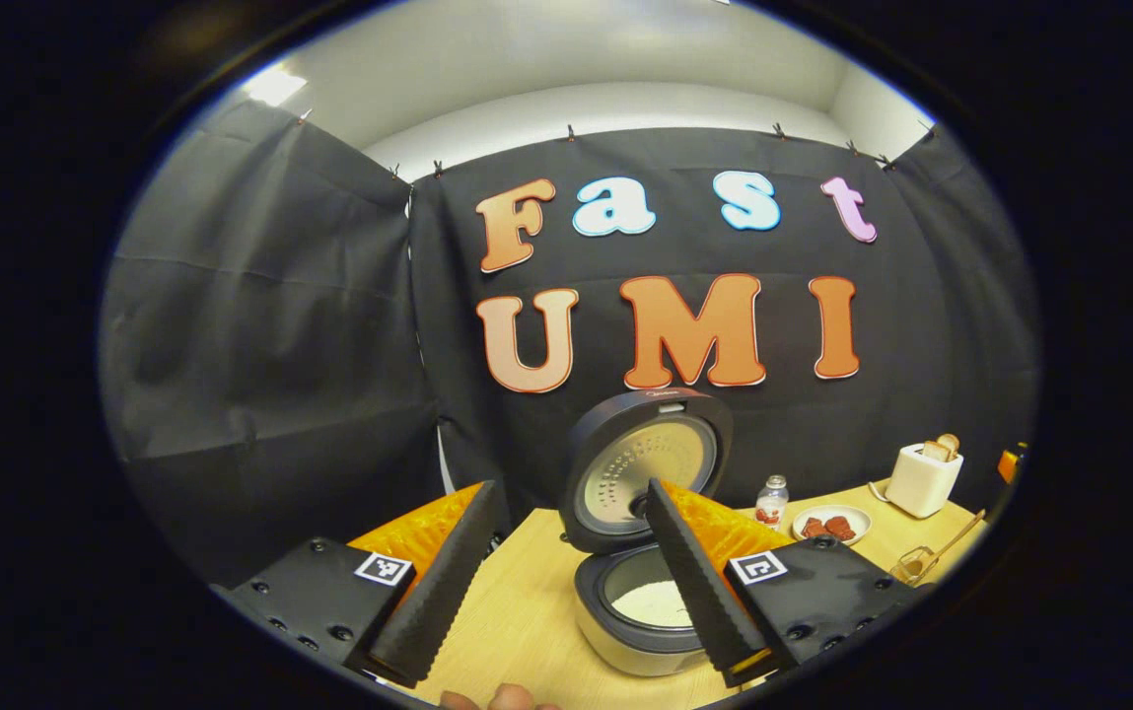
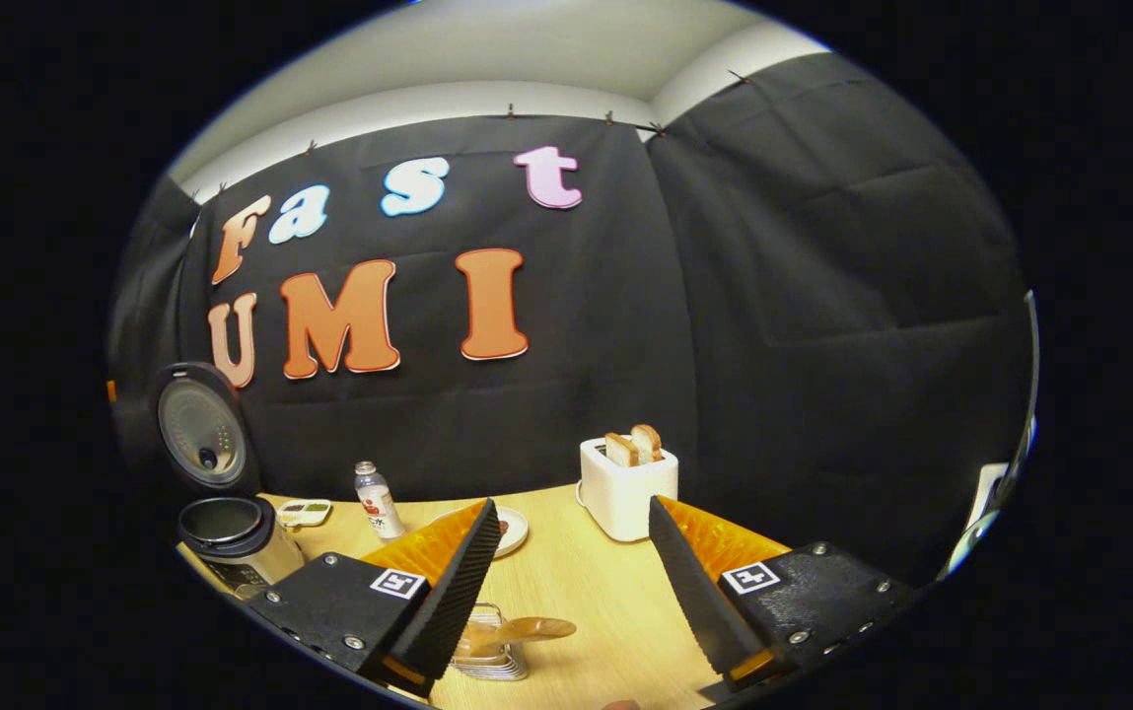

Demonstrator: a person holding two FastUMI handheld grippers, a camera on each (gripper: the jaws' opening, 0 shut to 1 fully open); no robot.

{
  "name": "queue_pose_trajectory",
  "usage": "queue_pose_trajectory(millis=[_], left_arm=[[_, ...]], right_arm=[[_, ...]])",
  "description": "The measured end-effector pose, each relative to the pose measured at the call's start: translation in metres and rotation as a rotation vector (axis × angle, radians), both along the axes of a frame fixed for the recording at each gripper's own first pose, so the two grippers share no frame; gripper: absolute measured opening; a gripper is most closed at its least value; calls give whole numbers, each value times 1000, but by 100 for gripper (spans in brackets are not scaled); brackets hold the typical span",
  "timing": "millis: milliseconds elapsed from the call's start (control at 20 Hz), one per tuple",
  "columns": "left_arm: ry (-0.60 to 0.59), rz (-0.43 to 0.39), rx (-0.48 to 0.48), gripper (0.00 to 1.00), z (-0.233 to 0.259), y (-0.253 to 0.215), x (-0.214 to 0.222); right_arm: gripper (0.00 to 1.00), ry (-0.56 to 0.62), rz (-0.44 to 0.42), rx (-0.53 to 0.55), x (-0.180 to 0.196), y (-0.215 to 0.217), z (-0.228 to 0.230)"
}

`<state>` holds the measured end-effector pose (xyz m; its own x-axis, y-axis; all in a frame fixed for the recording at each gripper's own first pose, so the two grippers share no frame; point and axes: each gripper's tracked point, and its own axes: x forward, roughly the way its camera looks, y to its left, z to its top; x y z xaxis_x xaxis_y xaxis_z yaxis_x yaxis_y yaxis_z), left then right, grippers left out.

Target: Close the left gripper, press the button to open the rice cooker; take a wooden spoon from the chopstick holder with the right hand, scoop a spoonful of rice and pour it into the rice cooker, then put the wooden spoon back into the chopstick holder.

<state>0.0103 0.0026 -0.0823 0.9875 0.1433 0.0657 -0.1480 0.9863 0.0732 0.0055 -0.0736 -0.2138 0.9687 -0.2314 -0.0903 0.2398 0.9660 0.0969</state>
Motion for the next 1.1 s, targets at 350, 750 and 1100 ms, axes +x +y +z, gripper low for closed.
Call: queue_pose_trajectory(millis=[350, 750, 1100], left_arm=[[1, -2, -35, 100, -16, 8, 2], [1, 28, -29, 99, -14, 32, 12], [9, 17, -65, 99, -22, 37, 17]], right_arm=[[94, 26, -28, 200, 0, 14, -73], [77, 108, -1, 262, 17, 43, -114], [19, 96, 78, 355, 26, 75, -102]])
